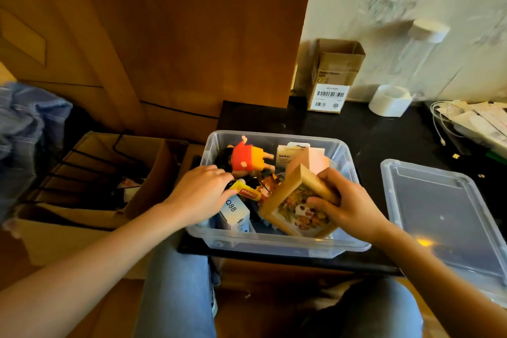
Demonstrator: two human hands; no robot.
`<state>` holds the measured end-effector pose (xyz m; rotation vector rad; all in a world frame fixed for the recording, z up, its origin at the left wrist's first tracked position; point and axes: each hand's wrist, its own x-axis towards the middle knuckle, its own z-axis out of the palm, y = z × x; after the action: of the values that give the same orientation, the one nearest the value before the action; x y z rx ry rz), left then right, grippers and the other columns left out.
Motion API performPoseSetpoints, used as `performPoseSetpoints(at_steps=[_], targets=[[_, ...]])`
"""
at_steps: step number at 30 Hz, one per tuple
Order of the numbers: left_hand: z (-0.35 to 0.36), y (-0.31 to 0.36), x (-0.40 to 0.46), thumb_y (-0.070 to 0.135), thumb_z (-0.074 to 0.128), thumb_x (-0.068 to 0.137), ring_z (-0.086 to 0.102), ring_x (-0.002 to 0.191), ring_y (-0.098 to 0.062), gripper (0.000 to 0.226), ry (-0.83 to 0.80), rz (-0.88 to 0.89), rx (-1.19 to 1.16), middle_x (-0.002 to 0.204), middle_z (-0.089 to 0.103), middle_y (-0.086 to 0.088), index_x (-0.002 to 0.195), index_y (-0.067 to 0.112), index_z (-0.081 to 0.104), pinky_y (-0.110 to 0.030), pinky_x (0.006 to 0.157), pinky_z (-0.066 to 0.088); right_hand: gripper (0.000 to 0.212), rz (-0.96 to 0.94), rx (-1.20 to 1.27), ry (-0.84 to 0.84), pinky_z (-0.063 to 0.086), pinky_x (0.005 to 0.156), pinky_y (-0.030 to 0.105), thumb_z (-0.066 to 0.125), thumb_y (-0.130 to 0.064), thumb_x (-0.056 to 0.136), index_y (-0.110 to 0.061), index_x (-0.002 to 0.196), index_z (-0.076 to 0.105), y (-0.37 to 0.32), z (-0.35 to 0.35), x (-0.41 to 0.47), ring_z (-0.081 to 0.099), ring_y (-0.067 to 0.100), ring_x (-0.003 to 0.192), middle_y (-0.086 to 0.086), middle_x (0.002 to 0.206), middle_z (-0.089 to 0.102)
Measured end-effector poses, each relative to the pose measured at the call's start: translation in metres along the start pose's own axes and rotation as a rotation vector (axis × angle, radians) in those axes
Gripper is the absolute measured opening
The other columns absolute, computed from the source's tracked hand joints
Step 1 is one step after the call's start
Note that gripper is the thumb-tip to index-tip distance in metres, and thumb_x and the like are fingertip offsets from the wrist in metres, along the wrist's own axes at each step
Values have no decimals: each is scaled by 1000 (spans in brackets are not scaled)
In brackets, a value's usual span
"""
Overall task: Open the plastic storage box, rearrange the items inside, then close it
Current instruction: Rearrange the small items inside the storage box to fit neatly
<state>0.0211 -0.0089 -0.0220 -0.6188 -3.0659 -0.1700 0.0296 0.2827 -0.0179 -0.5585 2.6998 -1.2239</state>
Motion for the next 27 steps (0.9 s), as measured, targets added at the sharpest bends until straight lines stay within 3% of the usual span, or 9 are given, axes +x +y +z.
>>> performPoseSetpoints(at_steps=[5, 8, 13, 16, 21, 25, 27], targets=[[6, 1, 1, 43, 42, 97, 53, 110, -12, 40, 50, -27, -35, 116, 63, 5, 125, 19, 57, -25, 92, 40, 35, 15, -116, -227, 50, 80, 16, 61, -38, 84, -46, 111, 39, -3, 3, 3, 58, 5, 100, -16, 112, 54], [9, 2, 1, 44, 43, 97, 53, 108, -11, 40, 78, -30, -58, 115, 64, 5, 124, 20, 58, -23, 92, 36, 37, -6, -237, -366, 41, 79, 11, 60, -40, 86, -42, 118, 42, -12, 13, 8, 52, 2, 96, -20, 107, 49], [10, 3, 1, 45, 42, 97, 52, 109, -11, 41, 70, -45, -83, 116, 63, 5, 124, 19, 58, -25, 95, 34, 51, 60, -474, -681, 34, 91, 27, 36, -55, 91, -26, 131, 43, -34, 33, 27, 51, 18, 108, -1, 120, 56], [11, 4, 0, 45, 41, 97, 51, 112, -11, 41, 70, -45, -86, 119, 62, 5, 127, 20, 55, -26, 97, 33, 56, 148, -445, -826, 30, 95, 28, 25, -55, 94, -22, 135, 44, -47, 39, 36, 48, 19, 118, 3, 132, 53], [14, 2, 1, 45, 41, 97, 51, 110, -11, 41, 78, -37, -104, 117, 63, 5, 127, 21, 55, -27, 97, 34, 60, 321, -303, -897, 21, 110, 34, 21, -54, 95, -20, 144, 31, -54, 38, 39, 31, 20, 135, 1, 148, 35], [14, 1, 0, 45, 42, 97, 53, 105, -10, 39, 99, -21, -132, 112, 64, 6, 125, 23, 56, -24, 91, 33, 59, 474, -210, -869, 8, 114, 38, 19, -56, 94, -26, 146, 22, -59, 41, 48, 15, 21, 142, -2, 153, 23], [14, 0, -1, 43, 44, 96, 54, 104, -11, 38, 118, -15, -165, 112, 65, 7, 128, 25, 54, -24, 89, 33, 57, 517, -176, -892, 9, 113, 36, 24, -53, 96, -26, 146, 22, -61, 42, 52, 16, 20, 141, -2, 153, 23]])
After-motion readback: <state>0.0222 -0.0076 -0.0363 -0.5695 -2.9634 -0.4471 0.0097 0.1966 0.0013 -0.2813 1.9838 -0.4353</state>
